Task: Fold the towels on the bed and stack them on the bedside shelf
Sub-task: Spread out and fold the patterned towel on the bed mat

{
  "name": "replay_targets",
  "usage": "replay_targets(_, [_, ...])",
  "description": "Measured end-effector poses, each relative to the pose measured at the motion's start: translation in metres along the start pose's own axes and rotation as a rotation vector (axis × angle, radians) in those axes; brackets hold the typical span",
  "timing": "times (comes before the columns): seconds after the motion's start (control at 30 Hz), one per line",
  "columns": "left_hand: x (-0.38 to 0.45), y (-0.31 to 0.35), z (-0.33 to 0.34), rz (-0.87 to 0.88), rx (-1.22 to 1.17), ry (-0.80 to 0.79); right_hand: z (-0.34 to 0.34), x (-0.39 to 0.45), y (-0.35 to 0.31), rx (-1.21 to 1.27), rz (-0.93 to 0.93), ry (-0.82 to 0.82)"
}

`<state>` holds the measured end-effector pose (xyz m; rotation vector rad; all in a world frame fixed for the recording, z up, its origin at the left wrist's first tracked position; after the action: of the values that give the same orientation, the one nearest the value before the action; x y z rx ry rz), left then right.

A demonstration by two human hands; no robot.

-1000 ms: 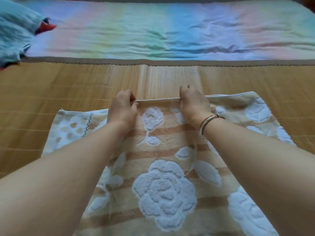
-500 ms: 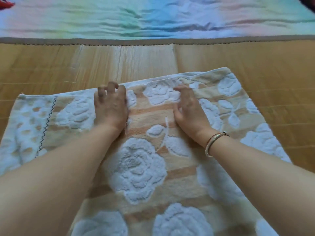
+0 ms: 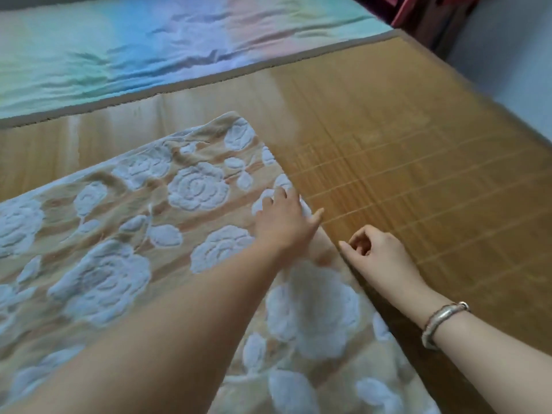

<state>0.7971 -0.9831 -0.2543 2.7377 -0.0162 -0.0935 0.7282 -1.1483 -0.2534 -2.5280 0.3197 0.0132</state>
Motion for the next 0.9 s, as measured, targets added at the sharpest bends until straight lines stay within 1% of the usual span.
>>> replay_targets(0.07, [-0.003, 0.011, 0.012, -0.118, 0.051, -0.042, 0.002, -0.021, 0.0, -0.054, -0.023, -0.145])
replay_targets(0.13, [-0.006, 0.02, 0.018, -0.18, 0.09, -0.032, 0.006, -0.04, 0.005, -0.087, -0.045, -0.26])
replay_targets(0.17, [-0.006, 0.02, 0.018, -0.203, 0.088, -0.017, 0.01, -0.045, 0.004, -0.067, -0.044, -0.315])
replay_targets(0.23, [-0.007, 0.018, 0.019, -0.237, 0.057, 0.016, 0.018, -0.056, 0.003, 0.049, 0.021, -0.419])
replay_targets(0.27, [-0.005, 0.015, 0.018, -0.254, 0.029, 0.039, 0.023, -0.058, -0.001, 0.103, 0.061, -0.459])
replay_targets(0.33, [-0.009, 0.012, 0.015, -0.26, -0.084, 0.078, 0.024, -0.069, -0.01, 0.192, 0.109, -0.485])
replay_targets(0.4, [-0.013, -0.002, 0.002, -0.274, -0.26, 0.099, 0.027, -0.078, -0.03, 0.277, 0.097, -0.493])
replay_targets(0.47, [-0.025, -0.023, -0.024, -0.287, -0.39, 0.117, 0.032, -0.098, -0.064, 0.331, 0.037, -0.518])
replay_targets(0.57, [-0.051, -0.065, -0.083, -0.273, -0.466, 0.194, 0.045, -0.135, -0.127, 0.41, -0.051, -0.558])
replay_targets(0.63, [-0.074, -0.101, -0.117, -0.259, -0.47, 0.202, 0.056, -0.16, -0.166, 0.423, -0.095, -0.568])
replay_targets(0.77, [-0.135, -0.193, -0.178, -0.245, -0.436, 0.169, 0.089, -0.22, -0.242, 0.386, -0.181, -0.668])
replay_targets(0.83, [-0.169, -0.243, -0.203, -0.277, -0.441, 0.178, 0.113, -0.254, -0.28, 0.345, -0.251, -0.707])
replay_targets(0.9, [-0.197, -0.28, -0.214, -0.316, -0.464, 0.166, 0.134, -0.282, -0.305, 0.285, -0.329, -0.735])
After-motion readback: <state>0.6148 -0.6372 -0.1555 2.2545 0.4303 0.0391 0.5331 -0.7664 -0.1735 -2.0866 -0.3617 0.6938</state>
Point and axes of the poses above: each hand's wrist, its own x-axis towards the middle knuckle, its own z-axis out of the palm, y = z × x, the point moved 8 cm from there along x, towards the middle knuckle, and after that the axes turned 9 degrees about y, right-handed, at the moved point
